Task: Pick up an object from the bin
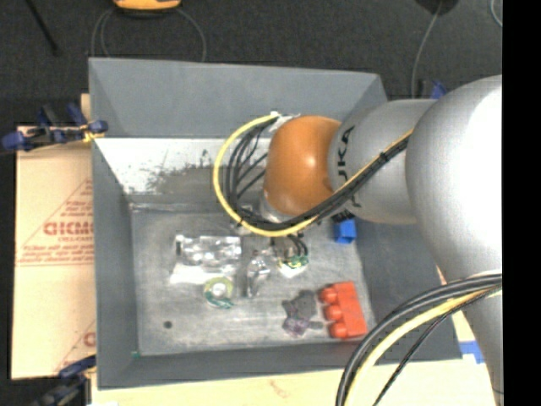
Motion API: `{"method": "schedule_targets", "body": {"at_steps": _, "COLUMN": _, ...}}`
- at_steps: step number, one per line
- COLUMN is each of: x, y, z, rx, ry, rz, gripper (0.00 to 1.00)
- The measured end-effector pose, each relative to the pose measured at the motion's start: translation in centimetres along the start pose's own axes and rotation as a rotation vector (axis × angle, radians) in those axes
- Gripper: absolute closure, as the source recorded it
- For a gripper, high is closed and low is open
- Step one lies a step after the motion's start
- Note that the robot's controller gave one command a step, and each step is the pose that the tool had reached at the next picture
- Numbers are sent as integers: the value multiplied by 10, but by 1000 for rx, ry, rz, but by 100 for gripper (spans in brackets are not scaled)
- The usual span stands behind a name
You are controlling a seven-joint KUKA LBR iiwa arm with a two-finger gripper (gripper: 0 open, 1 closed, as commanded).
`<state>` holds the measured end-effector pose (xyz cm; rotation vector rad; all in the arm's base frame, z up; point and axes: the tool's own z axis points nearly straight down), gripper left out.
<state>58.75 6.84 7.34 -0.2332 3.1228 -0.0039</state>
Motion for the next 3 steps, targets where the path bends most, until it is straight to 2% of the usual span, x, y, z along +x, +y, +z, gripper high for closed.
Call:
{"method": "schedule_targets", "body": {"at_steps": 1, "x": -8, "y": 39, "z": -2, "rx": 0, "ry": -6, "rz": -51, "gripper": 0}}
{"method": "schedule_targets", "body": {"at_steps": 2, "x": -11, "y": 38, "z": -5, "rx": -2, "ry": -16, "rz": -47, "gripper": 100}}
{"method": "schedule_targets", "body": {"at_steps": 3, "x": -27, "y": 48, "z": -167, "rx": -2, "ry": 0, "rz": -120, "gripper": 100}}
